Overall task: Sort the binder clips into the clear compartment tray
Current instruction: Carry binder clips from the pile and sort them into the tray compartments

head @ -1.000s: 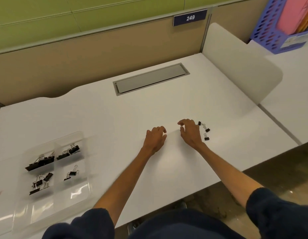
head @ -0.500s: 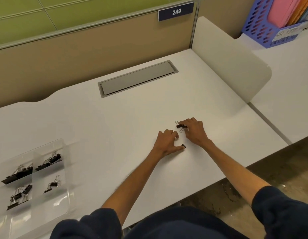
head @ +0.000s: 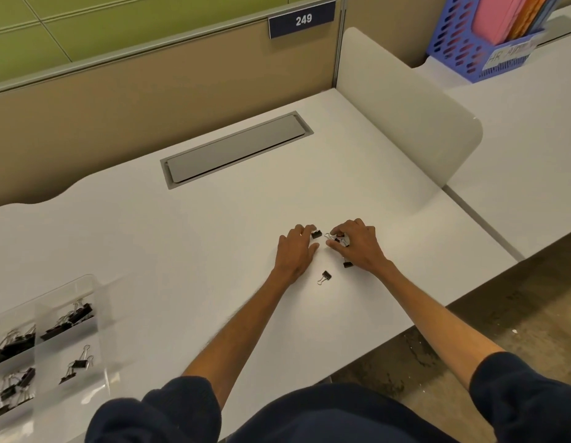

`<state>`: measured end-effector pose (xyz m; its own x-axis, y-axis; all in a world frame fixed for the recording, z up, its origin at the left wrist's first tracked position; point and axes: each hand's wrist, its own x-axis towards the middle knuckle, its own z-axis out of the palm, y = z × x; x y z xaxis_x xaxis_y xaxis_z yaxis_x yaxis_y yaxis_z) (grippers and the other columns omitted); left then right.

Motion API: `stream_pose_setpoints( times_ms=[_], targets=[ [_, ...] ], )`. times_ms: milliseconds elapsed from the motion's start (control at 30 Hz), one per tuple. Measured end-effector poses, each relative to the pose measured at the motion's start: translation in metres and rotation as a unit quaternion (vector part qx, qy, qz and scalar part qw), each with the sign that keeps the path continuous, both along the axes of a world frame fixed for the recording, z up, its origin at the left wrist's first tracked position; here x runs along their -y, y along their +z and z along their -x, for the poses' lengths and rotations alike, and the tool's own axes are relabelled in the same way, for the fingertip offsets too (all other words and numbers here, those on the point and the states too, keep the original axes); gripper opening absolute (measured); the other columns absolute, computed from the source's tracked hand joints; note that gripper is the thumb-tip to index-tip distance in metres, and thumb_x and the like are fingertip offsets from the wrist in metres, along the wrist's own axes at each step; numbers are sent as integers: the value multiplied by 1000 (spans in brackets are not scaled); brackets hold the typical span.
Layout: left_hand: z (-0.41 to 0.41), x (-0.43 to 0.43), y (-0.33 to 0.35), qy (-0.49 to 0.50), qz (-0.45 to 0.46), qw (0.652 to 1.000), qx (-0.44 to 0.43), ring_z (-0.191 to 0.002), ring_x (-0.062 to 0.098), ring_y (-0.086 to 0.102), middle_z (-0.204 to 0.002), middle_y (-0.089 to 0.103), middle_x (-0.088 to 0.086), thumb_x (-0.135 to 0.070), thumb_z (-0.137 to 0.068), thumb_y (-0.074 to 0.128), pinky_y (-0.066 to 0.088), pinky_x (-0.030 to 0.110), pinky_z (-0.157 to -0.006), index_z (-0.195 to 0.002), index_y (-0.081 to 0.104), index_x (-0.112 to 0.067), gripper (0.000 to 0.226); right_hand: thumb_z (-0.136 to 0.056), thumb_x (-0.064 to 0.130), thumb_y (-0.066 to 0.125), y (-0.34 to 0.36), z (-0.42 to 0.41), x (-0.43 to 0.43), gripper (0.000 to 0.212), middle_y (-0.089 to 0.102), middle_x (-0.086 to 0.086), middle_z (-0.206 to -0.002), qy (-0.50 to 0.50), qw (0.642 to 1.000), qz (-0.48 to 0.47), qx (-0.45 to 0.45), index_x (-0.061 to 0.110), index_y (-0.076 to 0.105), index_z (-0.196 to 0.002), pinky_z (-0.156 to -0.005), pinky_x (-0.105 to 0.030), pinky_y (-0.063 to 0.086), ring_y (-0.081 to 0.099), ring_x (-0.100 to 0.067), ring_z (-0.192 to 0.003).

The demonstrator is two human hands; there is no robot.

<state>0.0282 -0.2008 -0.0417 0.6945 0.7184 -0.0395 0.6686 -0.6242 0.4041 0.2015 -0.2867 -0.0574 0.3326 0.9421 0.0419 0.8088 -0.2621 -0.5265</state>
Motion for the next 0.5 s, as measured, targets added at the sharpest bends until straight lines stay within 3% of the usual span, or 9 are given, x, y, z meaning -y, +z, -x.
stream_pose_setpoints(
  times_ms=[133, 367, 500],
  targets=[
    [-12, -1, -2, 6, 20, 999, -43, -115, 25, 45, -124, 46, 7, -26, -96, 50, 37, 39, -89, -138, 40, -24, 43, -82, 23, 61, -2, -1, 7, 29, 61, 10, -107, 42, 998, 25, 42, 30, 64, -110, -86, -37, 30, 48, -17, -108],
    [-8, 5, -8, -10, -41, 998, -42, -100, 26, 47, -103, 53, 5, -16, -93, 49, 29, 34, -71, -107, 56, -17, 15, -92, 28, 57, -3, 7, 4, 19, 63, 9, -104, 51, 996, 22, 65, 32, 64, -109, -85, -37, 32, 51, -17, -104],
    [8, 6, -9, -22, -79, 995, -58, -91, 30, 48, -98, 54, 7, 0, -88, 44, 29, 35, -66, -103, 54, -13, 22, -95, 24, 54, -7, 18, -1, 25, 61, 4, -104, 39, 997, 27, 69, 29, 60, -118, -85, -39, 33, 51, -20, -106]
  ],
)
